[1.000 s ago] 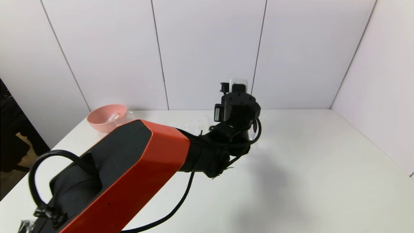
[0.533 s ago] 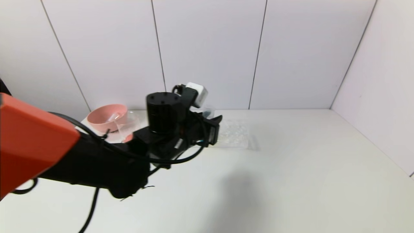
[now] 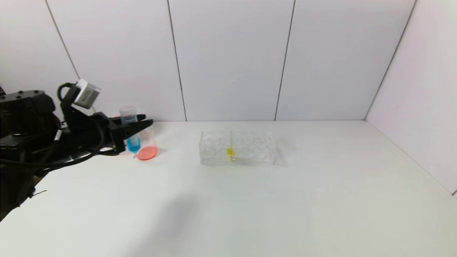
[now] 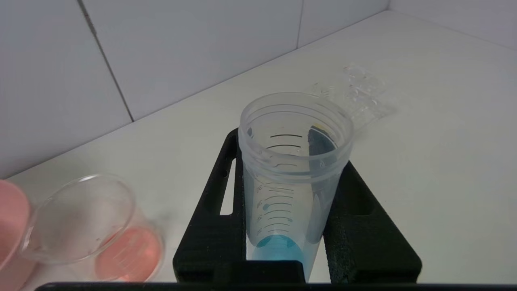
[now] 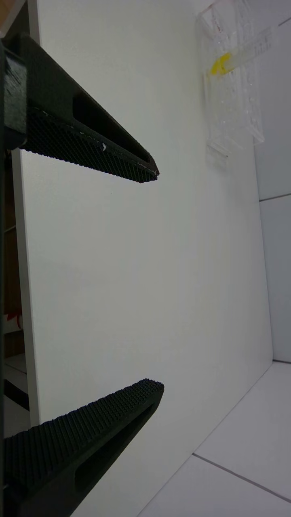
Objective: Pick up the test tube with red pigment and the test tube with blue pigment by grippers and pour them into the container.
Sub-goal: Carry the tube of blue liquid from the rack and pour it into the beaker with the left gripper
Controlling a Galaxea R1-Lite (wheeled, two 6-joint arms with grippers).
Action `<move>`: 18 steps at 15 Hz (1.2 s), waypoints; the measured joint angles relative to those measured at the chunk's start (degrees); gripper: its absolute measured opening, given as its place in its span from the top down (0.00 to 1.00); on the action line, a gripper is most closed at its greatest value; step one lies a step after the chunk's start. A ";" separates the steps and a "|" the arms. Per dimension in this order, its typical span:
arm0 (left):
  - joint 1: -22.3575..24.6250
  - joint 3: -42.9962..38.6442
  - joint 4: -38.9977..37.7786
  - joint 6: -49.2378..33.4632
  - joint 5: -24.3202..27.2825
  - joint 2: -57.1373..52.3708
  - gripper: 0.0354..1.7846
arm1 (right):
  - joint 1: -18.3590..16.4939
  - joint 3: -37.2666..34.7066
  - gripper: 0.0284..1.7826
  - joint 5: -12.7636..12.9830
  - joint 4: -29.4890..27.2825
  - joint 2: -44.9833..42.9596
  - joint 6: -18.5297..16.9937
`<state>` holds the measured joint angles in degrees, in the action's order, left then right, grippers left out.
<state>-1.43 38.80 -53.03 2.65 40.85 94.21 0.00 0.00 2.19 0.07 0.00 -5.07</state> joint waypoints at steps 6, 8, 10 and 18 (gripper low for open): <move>24.19 1.18 -0.13 0.79 22.91 0.41 0.72 | 0.00 0.00 0.00 0.00 0.00 0.00 0.00; 27.90 3.64 -0.09 1.93 25.93 3.34 0.72 | 0.00 0.00 0.00 0.00 0.00 0.00 0.01; 29.01 7.30 0.61 2.21 26.34 6.92 0.72 | 0.00 0.00 0.00 0.00 0.00 0.00 0.00; 22.31 34.38 34.90 13.12 17.80 17.04 0.72 | 0.00 0.00 0.00 0.00 0.00 0.00 0.00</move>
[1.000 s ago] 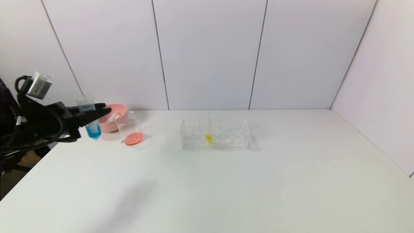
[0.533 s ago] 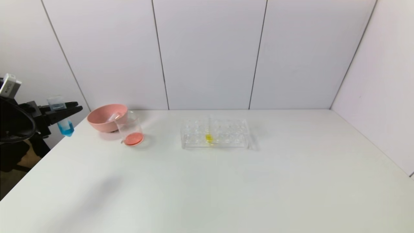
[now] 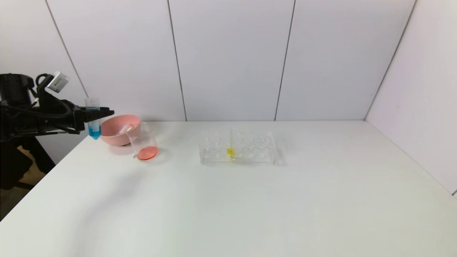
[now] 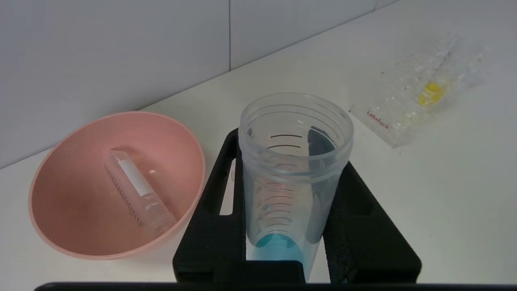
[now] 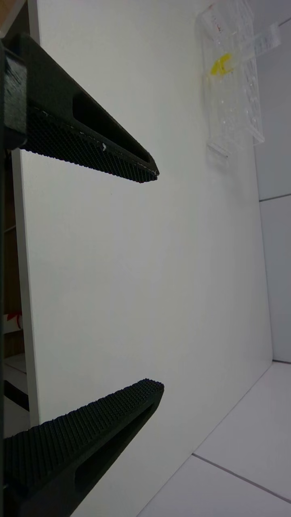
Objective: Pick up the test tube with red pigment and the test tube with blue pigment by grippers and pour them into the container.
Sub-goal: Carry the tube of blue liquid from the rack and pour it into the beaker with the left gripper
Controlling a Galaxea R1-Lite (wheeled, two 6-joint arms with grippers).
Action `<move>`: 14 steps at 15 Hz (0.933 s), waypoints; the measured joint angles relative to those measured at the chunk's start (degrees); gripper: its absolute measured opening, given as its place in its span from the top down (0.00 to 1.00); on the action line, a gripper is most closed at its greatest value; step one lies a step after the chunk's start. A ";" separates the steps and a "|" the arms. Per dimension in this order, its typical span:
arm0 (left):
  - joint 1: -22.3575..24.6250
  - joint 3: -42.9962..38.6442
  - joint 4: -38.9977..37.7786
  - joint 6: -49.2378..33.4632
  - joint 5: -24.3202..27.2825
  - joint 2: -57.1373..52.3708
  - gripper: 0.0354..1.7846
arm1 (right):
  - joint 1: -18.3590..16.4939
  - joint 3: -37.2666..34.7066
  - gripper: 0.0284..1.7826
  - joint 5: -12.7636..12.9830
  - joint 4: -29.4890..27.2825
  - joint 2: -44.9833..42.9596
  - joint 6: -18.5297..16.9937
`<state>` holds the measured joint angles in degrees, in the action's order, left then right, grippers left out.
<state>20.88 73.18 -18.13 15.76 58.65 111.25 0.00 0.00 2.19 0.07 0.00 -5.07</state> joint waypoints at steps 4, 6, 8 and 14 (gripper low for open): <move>-3.44 14.77 24.71 14.28 -11.43 4.53 0.72 | 0.00 0.00 0.00 0.00 0.00 0.00 0.01; -4.68 20.92 34.57 20.70 -17.16 6.23 0.72 | 0.00 0.00 0.00 0.00 0.00 0.00 0.00; -5.78 27.67 44.30 25.47 -21.60 7.61 0.72 | 0.00 0.00 0.00 0.00 0.00 0.00 0.00; -9.18 40.52 56.74 34.27 -31.83 11.15 0.72 | 0.00 0.00 0.00 0.00 0.00 0.00 0.00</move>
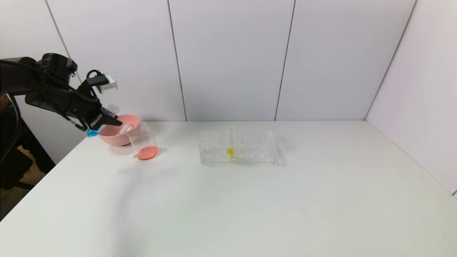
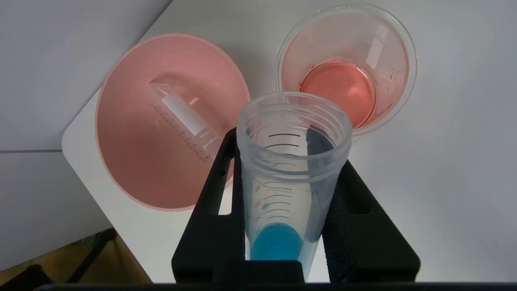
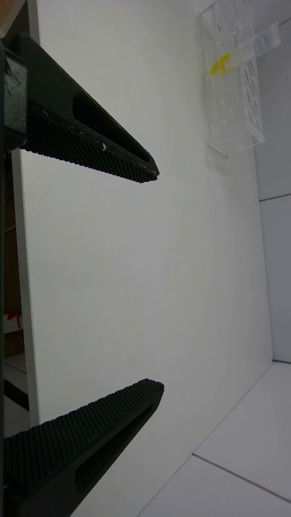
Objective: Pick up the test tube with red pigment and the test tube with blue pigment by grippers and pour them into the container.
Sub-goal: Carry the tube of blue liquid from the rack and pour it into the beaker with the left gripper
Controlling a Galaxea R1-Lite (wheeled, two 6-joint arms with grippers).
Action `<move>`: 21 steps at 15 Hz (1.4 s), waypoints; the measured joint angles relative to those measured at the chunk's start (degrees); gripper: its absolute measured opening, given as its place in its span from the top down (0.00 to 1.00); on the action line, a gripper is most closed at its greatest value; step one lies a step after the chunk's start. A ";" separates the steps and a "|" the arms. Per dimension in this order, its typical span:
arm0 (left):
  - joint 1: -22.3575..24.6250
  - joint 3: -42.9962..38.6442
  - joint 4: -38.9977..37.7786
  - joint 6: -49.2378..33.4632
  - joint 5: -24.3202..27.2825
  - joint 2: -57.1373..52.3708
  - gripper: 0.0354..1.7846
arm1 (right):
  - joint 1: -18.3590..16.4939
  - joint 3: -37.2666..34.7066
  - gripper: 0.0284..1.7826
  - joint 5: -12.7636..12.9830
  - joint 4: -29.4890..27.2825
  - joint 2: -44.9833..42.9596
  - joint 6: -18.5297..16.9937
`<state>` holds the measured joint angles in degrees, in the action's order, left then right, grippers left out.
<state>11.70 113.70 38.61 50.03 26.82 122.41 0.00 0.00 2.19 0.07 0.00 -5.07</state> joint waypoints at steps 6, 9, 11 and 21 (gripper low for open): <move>-3.30 1.88 -1.27 7.44 -8.19 0.55 0.72 | 0.00 0.00 0.00 -0.02 0.00 0.00 0.01; -5.56 2.26 -1.78 9.06 -11.42 0.56 0.72 | 0.00 0.00 0.00 0.00 0.00 0.00 0.00; -7.16 2.30 -1.90 10.28 -13.84 0.61 0.72 | 0.00 0.00 0.00 0.00 0.00 0.00 0.00; -11.70 2.32 -1.68 15.32 -26.71 0.66 0.72 | 0.00 0.00 0.00 0.00 0.00 0.00 0.00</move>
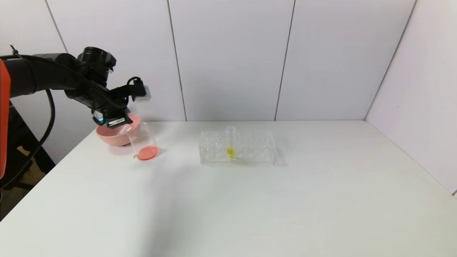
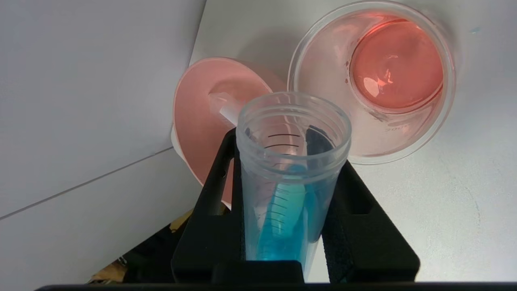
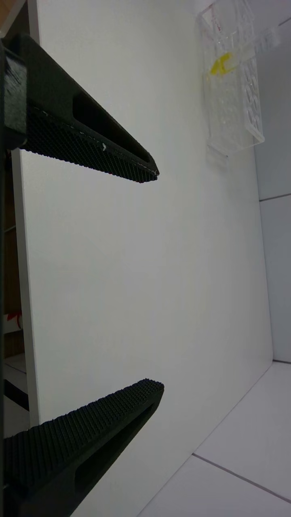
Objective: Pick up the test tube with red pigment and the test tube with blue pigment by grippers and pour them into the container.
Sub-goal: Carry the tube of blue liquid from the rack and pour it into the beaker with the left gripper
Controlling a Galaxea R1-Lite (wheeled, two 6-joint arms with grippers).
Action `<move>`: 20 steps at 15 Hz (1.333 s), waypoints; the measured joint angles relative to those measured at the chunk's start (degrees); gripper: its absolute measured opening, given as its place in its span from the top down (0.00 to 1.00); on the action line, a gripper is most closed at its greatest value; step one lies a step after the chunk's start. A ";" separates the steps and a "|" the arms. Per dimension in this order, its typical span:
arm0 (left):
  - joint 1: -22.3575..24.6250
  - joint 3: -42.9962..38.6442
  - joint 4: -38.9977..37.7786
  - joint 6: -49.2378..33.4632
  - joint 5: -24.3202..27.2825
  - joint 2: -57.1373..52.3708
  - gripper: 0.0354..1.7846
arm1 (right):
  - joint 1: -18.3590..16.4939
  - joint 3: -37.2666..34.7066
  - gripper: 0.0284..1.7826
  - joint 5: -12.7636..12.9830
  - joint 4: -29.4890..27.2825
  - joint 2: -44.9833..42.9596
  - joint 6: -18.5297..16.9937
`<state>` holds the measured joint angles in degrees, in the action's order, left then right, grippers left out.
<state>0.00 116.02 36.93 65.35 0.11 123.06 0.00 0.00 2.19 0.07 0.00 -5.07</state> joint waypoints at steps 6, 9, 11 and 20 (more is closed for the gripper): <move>0.05 -0.01 2.65 0.88 -4.66 0.01 0.72 | 0.00 0.00 0.00 0.00 0.00 0.00 0.00; 0.00 -0.06 4.25 1.21 -7.19 0.23 0.72 | 0.00 0.00 0.00 0.00 0.00 0.00 0.00; -0.07 -0.09 5.33 1.43 -9.06 0.41 0.72 | 0.00 0.00 0.00 0.00 0.00 0.00 0.00; -1.27 0.00 5.49 1.78 -13.06 0.83 0.72 | 0.00 0.00 0.00 0.00 0.00 0.00 0.00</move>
<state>-1.27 116.02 42.41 67.13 -12.95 123.89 0.00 0.00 2.19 0.07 0.00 -5.07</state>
